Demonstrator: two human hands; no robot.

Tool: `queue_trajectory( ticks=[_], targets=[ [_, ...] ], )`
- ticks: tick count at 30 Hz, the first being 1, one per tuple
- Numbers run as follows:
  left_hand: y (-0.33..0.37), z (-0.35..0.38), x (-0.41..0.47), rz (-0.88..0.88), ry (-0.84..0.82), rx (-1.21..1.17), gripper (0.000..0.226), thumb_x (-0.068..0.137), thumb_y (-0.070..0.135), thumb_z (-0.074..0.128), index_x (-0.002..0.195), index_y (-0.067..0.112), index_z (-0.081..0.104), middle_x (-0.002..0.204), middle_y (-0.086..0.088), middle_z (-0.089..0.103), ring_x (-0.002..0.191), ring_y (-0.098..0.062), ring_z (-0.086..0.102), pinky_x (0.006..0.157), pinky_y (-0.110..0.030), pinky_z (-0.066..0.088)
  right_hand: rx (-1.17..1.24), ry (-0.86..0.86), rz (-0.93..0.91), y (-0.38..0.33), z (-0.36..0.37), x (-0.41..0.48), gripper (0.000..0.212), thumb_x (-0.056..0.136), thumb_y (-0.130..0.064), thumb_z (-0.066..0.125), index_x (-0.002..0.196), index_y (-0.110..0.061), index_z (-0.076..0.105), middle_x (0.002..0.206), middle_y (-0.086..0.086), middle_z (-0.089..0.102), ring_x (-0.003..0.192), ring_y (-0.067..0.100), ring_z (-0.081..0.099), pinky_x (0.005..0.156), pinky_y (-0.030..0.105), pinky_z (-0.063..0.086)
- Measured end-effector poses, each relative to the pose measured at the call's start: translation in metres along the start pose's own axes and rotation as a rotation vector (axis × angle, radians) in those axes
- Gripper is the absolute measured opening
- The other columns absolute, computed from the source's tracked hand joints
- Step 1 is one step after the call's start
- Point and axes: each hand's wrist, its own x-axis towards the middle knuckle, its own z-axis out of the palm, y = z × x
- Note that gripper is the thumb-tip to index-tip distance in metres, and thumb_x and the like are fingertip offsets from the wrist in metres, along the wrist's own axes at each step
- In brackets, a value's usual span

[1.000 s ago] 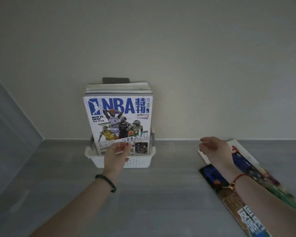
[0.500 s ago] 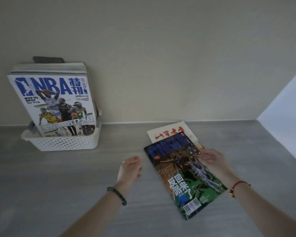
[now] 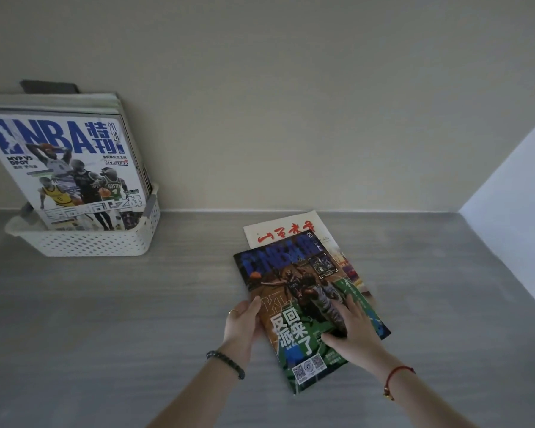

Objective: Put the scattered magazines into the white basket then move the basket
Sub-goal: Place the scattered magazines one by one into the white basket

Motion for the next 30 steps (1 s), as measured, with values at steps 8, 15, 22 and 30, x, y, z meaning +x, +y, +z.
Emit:
queue_trajectory(
  ticks=[8,15,22,30],
  targets=[
    [0.003,0.022,-0.004,0.150,-0.014,0.193,0.022,0.090,-0.001,0.042,0.104,0.012,0.052,0.059,-0.002,0.047,0.039,-0.010,0.041,0.047,-0.028,0.040,0.125,-0.015,-0.014,0.002,-0.011,0.004,0.083,0.080,-0.047,0.057,0.143,-0.028,0.008,0.155,0.001,0.004,0.142,0.024,0.006,0.113,0.049,0.013],
    [0.053,0.002,-0.026,0.377,-0.174,0.195,0.033,0.088,-0.008,0.043,0.114,0.009,0.053,0.068,0.005,0.060,0.047,-0.002,0.049,0.046,-0.017,0.042,0.679,0.152,-0.007,-0.036,-0.052,0.013,0.074,0.087,-0.034,0.051,0.144,-0.024,0.005,0.136,0.009,0.044,0.109,0.025,0.051,0.096,0.041,0.040],
    [0.129,-0.048,-0.054,0.528,-0.369,0.226,0.037,0.087,-0.009,0.042,0.114,0.014,0.053,0.064,0.005,0.066,0.047,-0.002,0.055,0.043,-0.015,0.045,0.900,0.014,0.006,-0.115,-0.060,0.031,0.068,0.081,-0.061,0.036,0.140,-0.036,0.016,0.148,0.002,0.031,0.133,0.026,0.033,0.111,0.050,0.023],
    [0.232,-0.143,-0.071,0.707,-0.391,0.322,0.045,0.075,0.010,0.056,0.120,0.011,0.052,0.062,0.006,0.061,0.047,-0.004,0.050,0.042,-0.017,0.046,1.140,-0.129,-0.181,-0.256,-0.055,0.049,0.035,0.084,-0.055,0.039,0.110,-0.034,0.048,0.114,-0.004,0.061,0.107,0.017,0.055,0.096,0.040,0.036]
  ],
)
